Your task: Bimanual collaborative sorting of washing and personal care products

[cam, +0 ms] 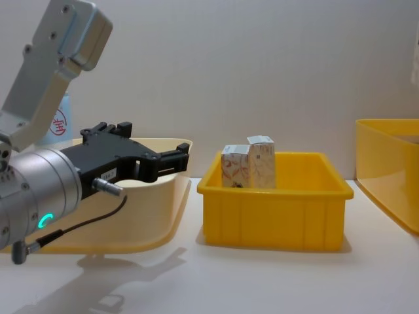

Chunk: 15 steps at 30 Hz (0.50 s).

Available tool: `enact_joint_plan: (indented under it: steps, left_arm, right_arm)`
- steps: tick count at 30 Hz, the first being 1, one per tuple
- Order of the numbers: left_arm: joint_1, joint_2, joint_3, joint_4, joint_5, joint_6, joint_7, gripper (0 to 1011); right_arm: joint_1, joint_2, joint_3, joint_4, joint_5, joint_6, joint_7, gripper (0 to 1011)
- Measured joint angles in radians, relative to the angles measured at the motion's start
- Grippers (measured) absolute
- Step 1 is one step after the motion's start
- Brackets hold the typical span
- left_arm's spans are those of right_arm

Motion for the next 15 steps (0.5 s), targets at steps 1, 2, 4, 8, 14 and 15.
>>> enact_joint_plan:
  steps: [1, 2, 4, 8, 14, 15]
  left_arm:
    - [0.000, 0.000, 0.000, 0.000, 0.000, 0.000, 0.000, 1000]
    - [0.000, 0.000, 0.000, 0.000, 0.000, 0.000, 0.000, 1000]
    - [0.000, 0.000, 0.000, 0.000, 0.000, 0.000, 0.000, 1000]
    - [0.000, 0.000, 0.000, 0.000, 0.000, 0.000, 0.000, 1000]
    - [0.000, 0.000, 0.000, 0.000, 0.000, 0.000, 0.000, 1000]
    - [0.000, 0.000, 0.000, 0.000, 0.000, 0.000, 0.000, 1000]
  right_arm:
    - [0.001, -0.002, 0.002, 0.003, 0.001, 0.003, 0.002, 421]
    - [0.001, -0.003, 0.002, 0.004, 0.001, 0.004, 0.002, 421]
    - [0.002, -0.006, 0.005, 0.008, 0.001, 0.004, 0.003, 421]
    - [0.002, -0.010, 0.009, 0.012, 0.000, -0.003, 0.003, 421]
    - [0.000, -0.014, 0.018, 0.014, -0.006, -0.013, -0.002, 421]
    - [-0.001, -0.016, 0.020, 0.014, -0.008, -0.013, -0.003, 421]
